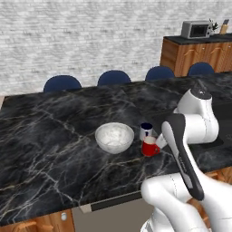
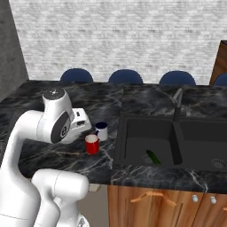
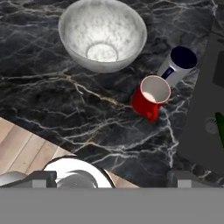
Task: Clear the mugs and bowl far away from the sink.
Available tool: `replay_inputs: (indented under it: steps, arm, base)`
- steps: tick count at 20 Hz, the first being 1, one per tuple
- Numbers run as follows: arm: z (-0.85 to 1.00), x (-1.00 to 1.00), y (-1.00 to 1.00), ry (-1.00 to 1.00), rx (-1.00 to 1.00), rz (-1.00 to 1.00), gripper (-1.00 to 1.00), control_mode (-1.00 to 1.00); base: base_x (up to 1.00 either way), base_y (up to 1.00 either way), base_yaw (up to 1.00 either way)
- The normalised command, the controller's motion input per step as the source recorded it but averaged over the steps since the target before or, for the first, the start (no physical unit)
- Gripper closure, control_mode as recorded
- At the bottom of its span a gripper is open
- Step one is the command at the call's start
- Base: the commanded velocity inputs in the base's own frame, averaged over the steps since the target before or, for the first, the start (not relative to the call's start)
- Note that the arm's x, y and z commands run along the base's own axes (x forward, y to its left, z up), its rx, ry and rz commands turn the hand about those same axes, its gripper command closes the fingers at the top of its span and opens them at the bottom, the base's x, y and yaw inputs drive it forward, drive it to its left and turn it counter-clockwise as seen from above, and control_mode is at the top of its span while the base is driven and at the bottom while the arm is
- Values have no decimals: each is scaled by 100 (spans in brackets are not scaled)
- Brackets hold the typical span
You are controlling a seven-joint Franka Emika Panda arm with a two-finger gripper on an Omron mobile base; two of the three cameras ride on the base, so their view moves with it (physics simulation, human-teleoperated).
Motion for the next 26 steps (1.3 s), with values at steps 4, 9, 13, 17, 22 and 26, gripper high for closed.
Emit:
replay_inputs:
  steps: [4,9,13,17,22,26]
  arm:
    - [-19,34,-11,8,0,0,-100,-100]
    - [-25,23,-6,5,0,0,-100,-100]
    - [-40,19,-9,11,0,0,-100,-100]
    - [-38,20,-9,8,0,0,-100,-100]
    - [-34,18,-14,4,0,0,-100,-100]
    - [-34,20,-12,3,0,0,-100,-100]
  base:
    - [0,0,0]
    - [0,0,0]
    - [0,0,0]
    - [0,0,0]
    - [0,0,0]
    - [0,0,0]
